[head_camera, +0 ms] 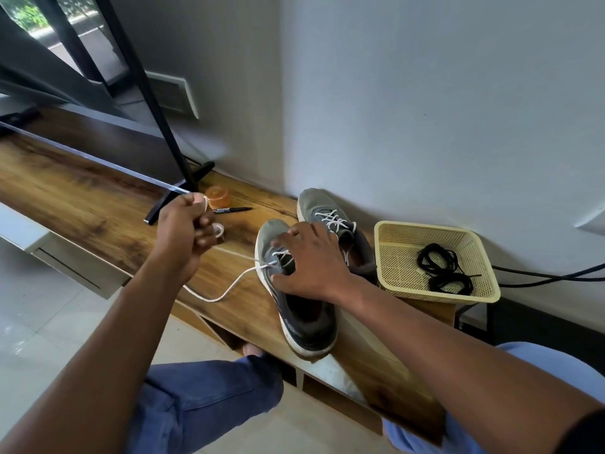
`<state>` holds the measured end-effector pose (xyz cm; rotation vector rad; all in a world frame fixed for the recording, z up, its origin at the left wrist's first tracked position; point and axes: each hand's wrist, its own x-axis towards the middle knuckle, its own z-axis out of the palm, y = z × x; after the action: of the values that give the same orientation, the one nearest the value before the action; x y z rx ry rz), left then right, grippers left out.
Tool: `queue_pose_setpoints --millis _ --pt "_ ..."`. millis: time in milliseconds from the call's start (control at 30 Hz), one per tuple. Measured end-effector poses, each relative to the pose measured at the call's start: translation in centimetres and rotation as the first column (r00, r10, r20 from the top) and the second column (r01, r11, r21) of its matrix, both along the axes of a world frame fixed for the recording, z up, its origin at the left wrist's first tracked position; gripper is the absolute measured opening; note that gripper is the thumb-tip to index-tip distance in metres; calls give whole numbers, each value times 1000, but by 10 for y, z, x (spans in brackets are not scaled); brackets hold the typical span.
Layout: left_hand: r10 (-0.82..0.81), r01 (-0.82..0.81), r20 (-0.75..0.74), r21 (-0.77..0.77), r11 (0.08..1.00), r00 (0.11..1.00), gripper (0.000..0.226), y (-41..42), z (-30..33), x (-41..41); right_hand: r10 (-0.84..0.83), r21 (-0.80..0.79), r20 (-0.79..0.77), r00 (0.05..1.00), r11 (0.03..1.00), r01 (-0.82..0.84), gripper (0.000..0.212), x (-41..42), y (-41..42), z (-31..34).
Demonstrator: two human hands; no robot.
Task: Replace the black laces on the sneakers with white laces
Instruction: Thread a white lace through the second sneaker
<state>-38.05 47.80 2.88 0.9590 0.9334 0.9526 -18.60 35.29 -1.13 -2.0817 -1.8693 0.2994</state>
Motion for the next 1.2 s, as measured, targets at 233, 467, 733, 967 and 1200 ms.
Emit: queue_pose_setpoints --millis 233,467,733,967,1200 --pt "-224 505 -916 -27 862 333 11 0 -7 -8 -49 -40 13 999 998 50 130 12 7 -5" --pt "-425 583 -800 -600 548 -424 19 5 -8 -30 -71 -77 1 997 994 71 138 16 9 -9" --pt "-299 537 -733 -661 525 -611 20 6 -15 -33 -55 -92 9 998 994 56 137 15 9 -7" --pt "-440 634 -852 -510 581 -282 18 7 -22 -23 -50 -88 51 997 995 55 131 17 10 -4" --pt "-274 774 -914 65 630 300 18 -9 -31 12 -58 -76 62 996 995 63 117 15 12 -6"
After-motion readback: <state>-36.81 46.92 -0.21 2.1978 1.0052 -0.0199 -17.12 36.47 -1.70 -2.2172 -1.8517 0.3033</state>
